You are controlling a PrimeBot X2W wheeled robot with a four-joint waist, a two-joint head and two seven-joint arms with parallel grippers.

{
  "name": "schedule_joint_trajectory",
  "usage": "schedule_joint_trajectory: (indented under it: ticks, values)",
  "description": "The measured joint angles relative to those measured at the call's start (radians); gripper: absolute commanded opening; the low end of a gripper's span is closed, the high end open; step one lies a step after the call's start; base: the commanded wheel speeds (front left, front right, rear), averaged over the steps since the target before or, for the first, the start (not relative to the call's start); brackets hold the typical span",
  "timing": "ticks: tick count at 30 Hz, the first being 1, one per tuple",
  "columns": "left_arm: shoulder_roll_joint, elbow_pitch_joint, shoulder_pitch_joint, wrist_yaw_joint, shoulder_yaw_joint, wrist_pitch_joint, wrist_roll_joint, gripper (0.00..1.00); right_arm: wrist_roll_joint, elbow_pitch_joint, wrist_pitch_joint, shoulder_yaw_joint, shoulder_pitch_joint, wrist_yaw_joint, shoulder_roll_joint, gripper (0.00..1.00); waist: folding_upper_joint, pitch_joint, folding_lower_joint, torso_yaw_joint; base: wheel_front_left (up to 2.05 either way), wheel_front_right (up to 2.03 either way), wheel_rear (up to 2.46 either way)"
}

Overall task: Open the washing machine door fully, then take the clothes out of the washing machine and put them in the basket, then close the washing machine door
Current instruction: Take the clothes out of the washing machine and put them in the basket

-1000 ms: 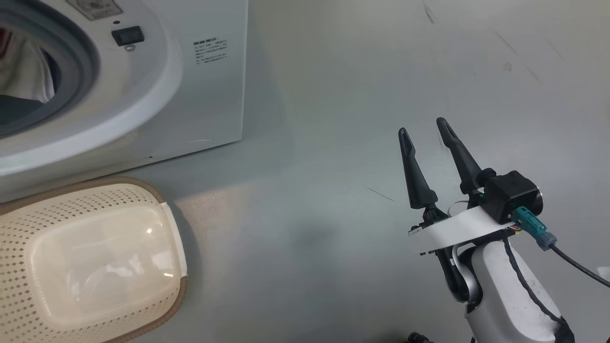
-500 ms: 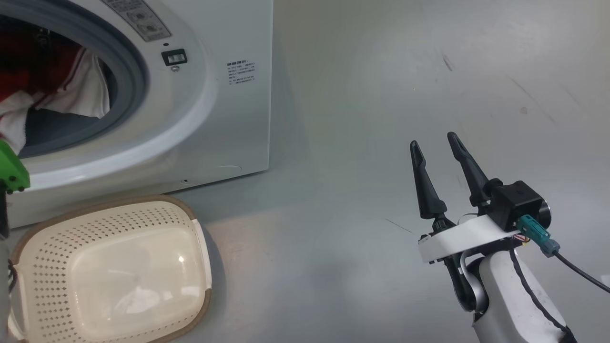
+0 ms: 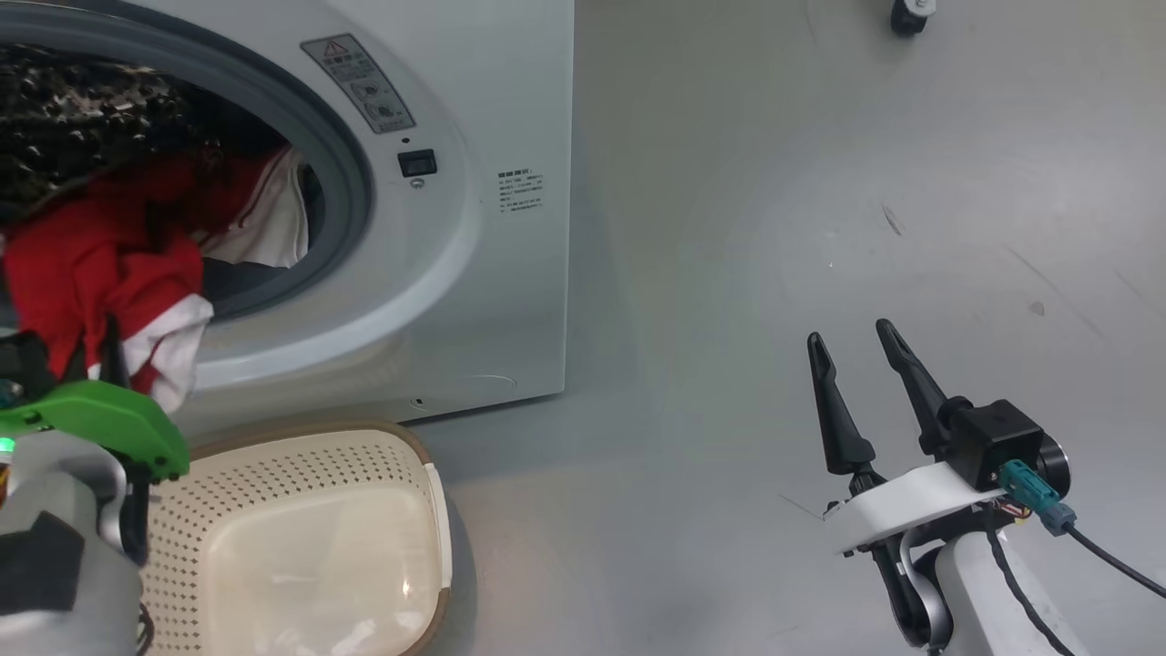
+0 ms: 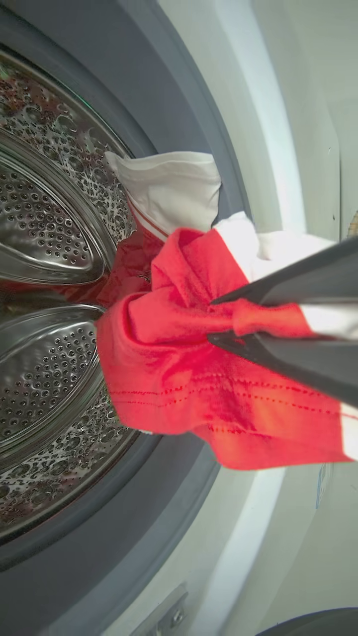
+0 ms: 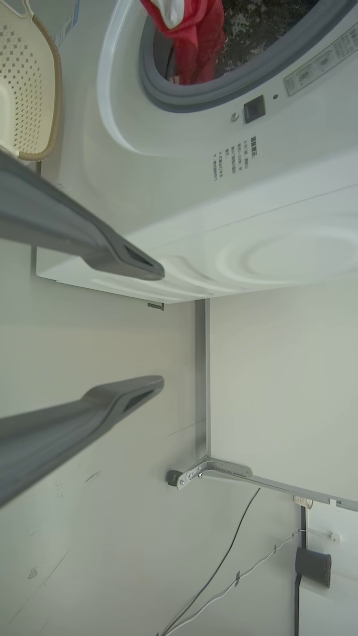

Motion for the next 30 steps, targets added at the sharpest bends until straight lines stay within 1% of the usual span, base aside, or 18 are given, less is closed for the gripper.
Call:
schedule_joint_trajectory:
  ticks: [6, 8, 15, 17, 18, 24, 30]
  values:
    - [-0.039, -0.001, 0.071, -0.020, -0.008, -0.023, -0.008, 0.00, -0.009, 0.011, 0.000, -0.006, 0.040, 0.006, -0.003, 1.00, 0.0000, -0.061, 0.0000, 0.029, 0.00, 0.00, 0.00]
    - [-0.049, -0.008, 0.089, -0.026, -0.009, -0.028, -0.008, 0.00, -0.009, 0.015, 0.000, -0.009, 0.054, 0.013, -0.005, 1.00, 0.0000, -0.081, 0.0000, 0.039, 0.00, 0.00, 0.00]
    - [-0.051, -0.084, 0.129, -0.035, -0.009, -0.040, -0.009, 0.00, -0.016, 0.017, 0.000, -0.014, 0.084, 0.015, -0.007, 1.00, 0.0000, -0.134, 0.0000, 0.066, 0.00, 0.00, 0.00]
    - [-0.051, -0.121, 0.137, -0.038, -0.016, -0.042, -0.004, 0.00, -0.017, 0.015, 0.000, -0.015, 0.094, 0.016, -0.008, 1.00, 0.0000, -0.147, 0.0000, 0.076, 0.00, 0.00, 0.00]
    - [-0.050, -0.171, 0.146, -0.038, -0.021, -0.043, 0.013, 0.00, -0.017, 0.010, 0.000, -0.016, 0.103, 0.016, -0.010, 1.00, 0.0000, -0.155, 0.0000, 0.087, 0.00, 0.00, 0.00]
    - [-0.055, -0.378, 0.150, -0.038, 0.023, -0.043, 0.021, 0.00, -0.024, -0.002, 0.000, -0.025, 0.104, 0.022, -0.009, 1.00, 0.0000, -0.161, 0.0000, 0.107, 0.00, 0.00, 0.00]
    - [-0.085, -0.518, 0.190, -0.038, 0.044, -0.043, 0.037, 0.00, -0.025, -0.005, 0.000, -0.028, 0.107, 0.023, -0.009, 1.00, 0.0000, -0.159, 0.0000, 0.114, 0.00, 0.00, 0.00]
